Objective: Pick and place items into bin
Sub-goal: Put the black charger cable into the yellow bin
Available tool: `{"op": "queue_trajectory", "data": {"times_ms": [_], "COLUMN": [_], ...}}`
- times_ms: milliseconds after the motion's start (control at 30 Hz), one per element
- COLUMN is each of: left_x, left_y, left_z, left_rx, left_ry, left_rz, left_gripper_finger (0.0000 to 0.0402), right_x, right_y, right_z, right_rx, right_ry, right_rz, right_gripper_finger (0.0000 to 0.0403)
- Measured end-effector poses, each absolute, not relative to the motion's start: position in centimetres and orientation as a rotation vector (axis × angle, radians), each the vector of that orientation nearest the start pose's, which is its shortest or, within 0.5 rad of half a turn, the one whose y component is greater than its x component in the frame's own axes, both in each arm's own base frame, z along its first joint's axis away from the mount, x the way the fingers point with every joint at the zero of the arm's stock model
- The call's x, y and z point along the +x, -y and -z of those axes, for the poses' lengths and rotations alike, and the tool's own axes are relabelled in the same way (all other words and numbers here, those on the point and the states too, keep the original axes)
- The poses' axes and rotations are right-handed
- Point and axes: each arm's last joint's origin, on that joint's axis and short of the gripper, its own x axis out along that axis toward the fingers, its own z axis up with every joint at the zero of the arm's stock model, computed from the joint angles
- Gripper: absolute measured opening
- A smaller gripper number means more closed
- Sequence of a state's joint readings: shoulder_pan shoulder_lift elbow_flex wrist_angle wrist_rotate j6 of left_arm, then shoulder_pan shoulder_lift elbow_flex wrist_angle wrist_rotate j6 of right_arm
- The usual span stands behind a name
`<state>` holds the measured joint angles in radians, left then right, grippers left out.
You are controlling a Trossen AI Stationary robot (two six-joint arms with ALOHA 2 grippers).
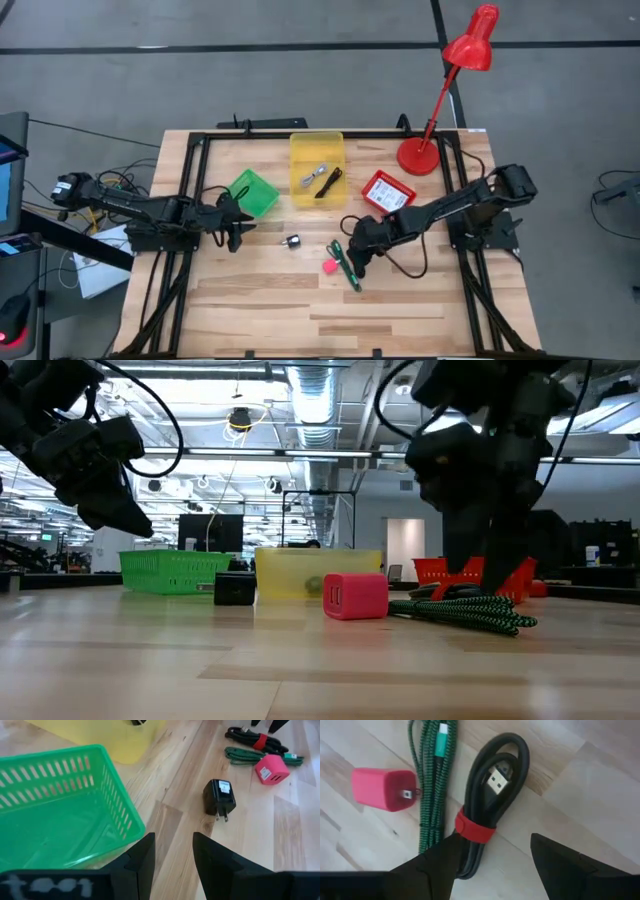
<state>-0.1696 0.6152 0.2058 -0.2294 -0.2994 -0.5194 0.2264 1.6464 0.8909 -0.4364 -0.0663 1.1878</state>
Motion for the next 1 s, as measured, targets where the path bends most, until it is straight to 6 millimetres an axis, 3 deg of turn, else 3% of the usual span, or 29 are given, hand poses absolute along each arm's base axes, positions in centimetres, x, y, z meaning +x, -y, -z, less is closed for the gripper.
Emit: {"op": "queue_trajectory", "data": {"times_ms": [233, 1000], "left_x": [12.98, 12.99], "left_y": [1.35, 1.35], "left_z": [-15.73, -15.74], "left_rx": [-0.356, -0.356], "left_ry": [-0.560, -0.560], "left_rz": [-0.280, -0.281], "left_gripper_finger": [0.0119, 0.0119], "right_x": [29.10, 29.66], "right_y": [-6.93, -6.73], "right_z": [-14.20, -14.32], "right_rx": [0.929, 0.897], "right_ry": [-1.208, -1.137], "right_rz": [0.475, 0.453], "right_gripper_finger": [0.0235, 0.0230]}}
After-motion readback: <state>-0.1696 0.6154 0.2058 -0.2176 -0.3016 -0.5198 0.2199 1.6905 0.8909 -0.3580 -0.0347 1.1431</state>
